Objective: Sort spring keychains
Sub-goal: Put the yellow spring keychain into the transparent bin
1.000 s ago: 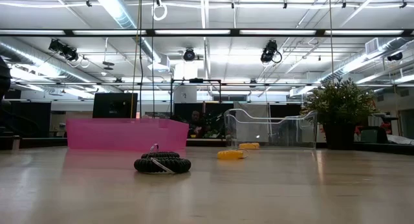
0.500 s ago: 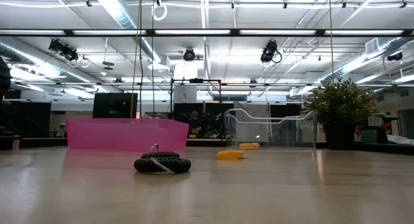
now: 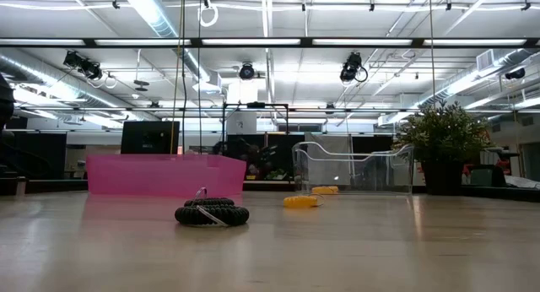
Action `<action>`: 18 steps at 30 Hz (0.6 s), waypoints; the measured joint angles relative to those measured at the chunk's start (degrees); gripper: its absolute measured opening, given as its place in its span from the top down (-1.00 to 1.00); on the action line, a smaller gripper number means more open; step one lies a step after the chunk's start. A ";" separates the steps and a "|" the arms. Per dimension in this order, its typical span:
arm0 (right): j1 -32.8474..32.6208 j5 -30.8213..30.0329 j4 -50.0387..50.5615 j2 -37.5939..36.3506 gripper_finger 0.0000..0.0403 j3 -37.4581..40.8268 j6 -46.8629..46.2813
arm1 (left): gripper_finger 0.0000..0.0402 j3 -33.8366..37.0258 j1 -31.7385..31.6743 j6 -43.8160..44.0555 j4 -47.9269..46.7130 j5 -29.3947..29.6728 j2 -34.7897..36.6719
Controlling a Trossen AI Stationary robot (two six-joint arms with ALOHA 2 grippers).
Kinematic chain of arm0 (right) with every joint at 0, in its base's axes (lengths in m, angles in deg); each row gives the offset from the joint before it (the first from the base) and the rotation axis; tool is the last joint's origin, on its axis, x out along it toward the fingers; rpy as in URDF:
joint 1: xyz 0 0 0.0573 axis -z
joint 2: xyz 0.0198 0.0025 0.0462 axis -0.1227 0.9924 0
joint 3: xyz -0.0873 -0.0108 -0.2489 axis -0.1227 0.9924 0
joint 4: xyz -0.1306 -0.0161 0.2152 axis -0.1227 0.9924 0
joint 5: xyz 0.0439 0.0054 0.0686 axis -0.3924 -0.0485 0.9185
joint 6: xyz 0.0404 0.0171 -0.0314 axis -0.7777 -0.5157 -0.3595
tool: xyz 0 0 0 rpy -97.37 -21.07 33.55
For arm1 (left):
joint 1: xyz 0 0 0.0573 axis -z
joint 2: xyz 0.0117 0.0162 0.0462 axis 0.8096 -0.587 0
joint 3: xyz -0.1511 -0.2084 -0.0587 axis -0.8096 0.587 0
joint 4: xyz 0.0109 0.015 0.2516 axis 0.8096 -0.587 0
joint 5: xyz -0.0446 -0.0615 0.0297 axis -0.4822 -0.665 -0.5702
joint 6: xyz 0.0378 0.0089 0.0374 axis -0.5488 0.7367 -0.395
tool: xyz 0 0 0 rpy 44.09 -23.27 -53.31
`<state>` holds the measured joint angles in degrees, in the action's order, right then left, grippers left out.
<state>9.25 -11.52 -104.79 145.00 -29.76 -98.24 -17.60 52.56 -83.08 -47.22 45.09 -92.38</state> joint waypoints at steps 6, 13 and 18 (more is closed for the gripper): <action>0.31 0.00 3.12 -2.13 0.95 0.00 0.00 | -0.06 0.02 -0.37 0.11 -3.93 2.04 2.44; 0.05 -0.02 10.16 -5.15 0.95 0.00 -0.30 | -0.06 0.04 -1.47 -0.38 -6.75 8.63 7.30; -0.17 -0.10 18.67 -9.43 0.95 0.00 -0.52 | -0.06 0.04 -3.25 -0.40 -12.00 12.17 11.17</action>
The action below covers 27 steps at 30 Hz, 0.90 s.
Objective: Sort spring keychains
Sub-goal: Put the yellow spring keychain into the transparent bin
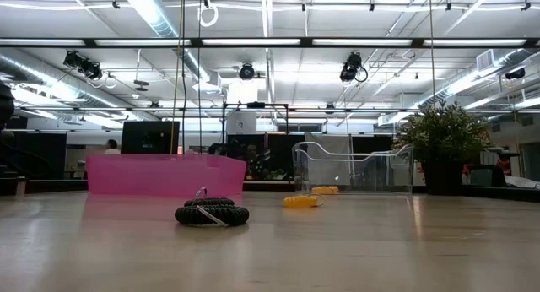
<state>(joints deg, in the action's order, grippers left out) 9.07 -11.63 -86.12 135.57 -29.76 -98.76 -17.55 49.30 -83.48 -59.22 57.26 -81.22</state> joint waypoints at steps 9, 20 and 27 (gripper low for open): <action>-0.04 -6.36 13.67 -9.63 0.95 0.00 1.03 | -0.06 -0.07 -0.94 -0.38 -2.77 2.92 3.72; 0.06 -19.91 14.03 -10.31 0.95 0.00 6.12 | -0.06 0.00 -0.92 -0.34 -3.70 2.90 2.77; -0.31 -35.09 9.48 -3.29 0.95 -0.02 5.50 | -0.06 0.00 -0.92 0.02 -4.05 2.91 2.76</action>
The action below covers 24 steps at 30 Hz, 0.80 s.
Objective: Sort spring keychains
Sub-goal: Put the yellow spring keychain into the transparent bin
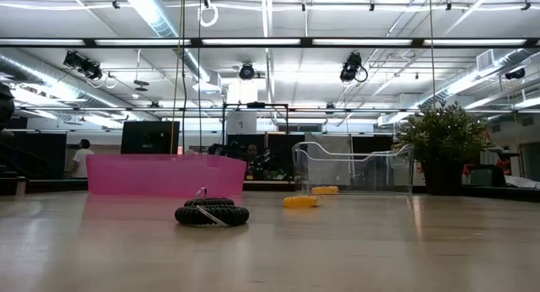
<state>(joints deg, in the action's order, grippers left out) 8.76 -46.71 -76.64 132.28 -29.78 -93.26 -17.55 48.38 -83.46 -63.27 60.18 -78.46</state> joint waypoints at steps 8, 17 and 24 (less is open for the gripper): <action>-2.77 -30.22 -0.41 7.55 0.95 0.01 -6.06 | -0.06 0.00 0.02 0.05 -1.67 0.00 -0.02; -2.95 -39.13 -2.56 8.10 0.95 -0.16 -0.85 | -0.06 0.00 0.02 0.07 -2.33 -0.01 -0.02; 4.37 -36.04 -0.62 8.45 0.95 -10.74 11.27 | -0.06 0.00 0.02 0.05 -2.37 -0.01 -0.02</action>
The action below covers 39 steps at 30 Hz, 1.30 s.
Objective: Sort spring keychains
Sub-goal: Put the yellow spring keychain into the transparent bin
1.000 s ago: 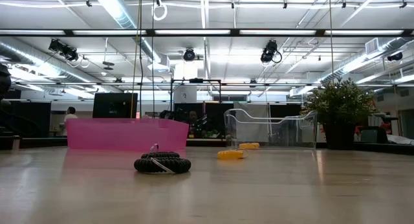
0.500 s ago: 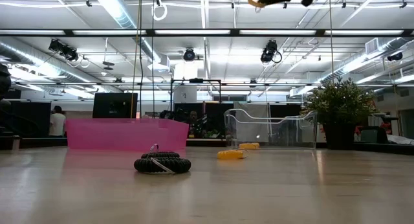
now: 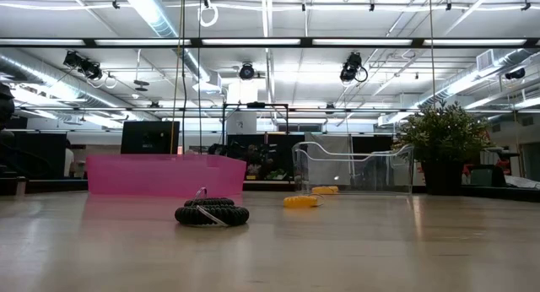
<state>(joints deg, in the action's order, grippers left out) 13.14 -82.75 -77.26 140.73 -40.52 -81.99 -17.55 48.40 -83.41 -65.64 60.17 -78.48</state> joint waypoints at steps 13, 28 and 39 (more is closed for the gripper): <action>19.24 16.58 33.42 8.21 0.96 -26.53 -5.73 | -0.06 0.00 -0.02 -0.01 -0.39 0.00 0.00; 33.15 49.28 68.17 28.42 0.96 -45.17 -16.02 | -0.06 -0.09 0.09 -0.03 -1.81 0.00 -2.95; 34.03 50.70 73.83 34.90 0.96 -45.24 -16.31 | -0.06 -0.04 0.13 -0.05 -3.85 -0.01 -4.94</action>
<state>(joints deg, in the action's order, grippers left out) 47.17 -32.05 -3.43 175.63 -85.76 -98.30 -17.60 48.53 -83.46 -69.49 60.15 -83.42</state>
